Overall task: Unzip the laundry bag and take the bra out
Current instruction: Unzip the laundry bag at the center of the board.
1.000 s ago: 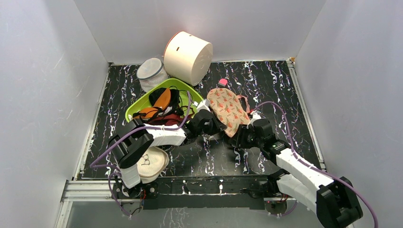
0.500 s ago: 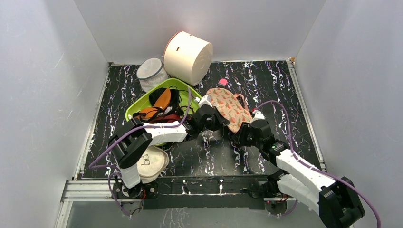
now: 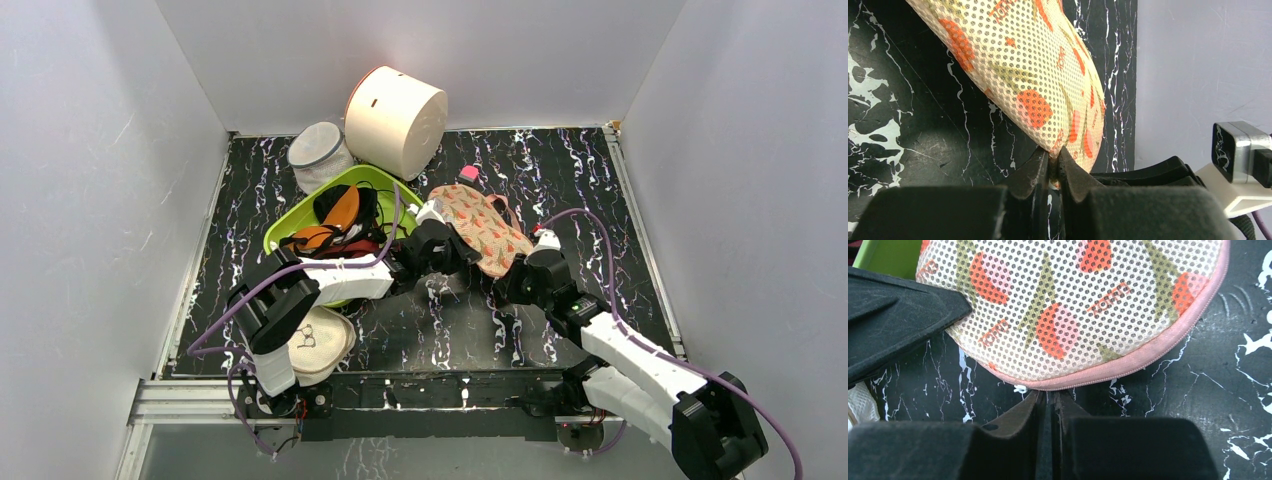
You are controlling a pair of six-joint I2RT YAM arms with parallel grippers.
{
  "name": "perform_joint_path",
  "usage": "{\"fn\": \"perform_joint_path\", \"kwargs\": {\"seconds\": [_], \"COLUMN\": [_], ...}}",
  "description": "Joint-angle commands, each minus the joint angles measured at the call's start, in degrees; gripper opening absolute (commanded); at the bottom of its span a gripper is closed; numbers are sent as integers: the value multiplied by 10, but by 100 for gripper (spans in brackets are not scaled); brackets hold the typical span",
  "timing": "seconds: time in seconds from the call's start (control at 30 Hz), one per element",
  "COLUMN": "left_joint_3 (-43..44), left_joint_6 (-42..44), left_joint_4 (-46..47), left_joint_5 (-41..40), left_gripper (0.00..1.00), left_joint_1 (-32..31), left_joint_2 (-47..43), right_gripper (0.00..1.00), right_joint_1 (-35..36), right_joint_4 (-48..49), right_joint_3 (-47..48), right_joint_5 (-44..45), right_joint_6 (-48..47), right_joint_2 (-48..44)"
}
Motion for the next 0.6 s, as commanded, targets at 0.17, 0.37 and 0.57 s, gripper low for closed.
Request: {"fn": "perform_joint_path", "kwargs": {"seconds": [0.17,0.37,0.57], "left_joint_3": [-10,-2,-2], "left_joint_6": [-7,-10,-12], "left_joint_4": [17,13,11], "left_joint_5": [5,16,15], "left_gripper": [0,0,0], "left_joint_1": [9,10,10], "left_joint_2": [-34,-24,-27], "right_gripper": [4,16,28], "right_joint_1": [2,16,54], "right_joint_4": [18,-12,-49], "right_joint_3": [32,45,61], "right_joint_5": [-5,-36,22], "right_joint_6": [-14,-12,10], "right_joint_2": [-4,-27,-27]}}
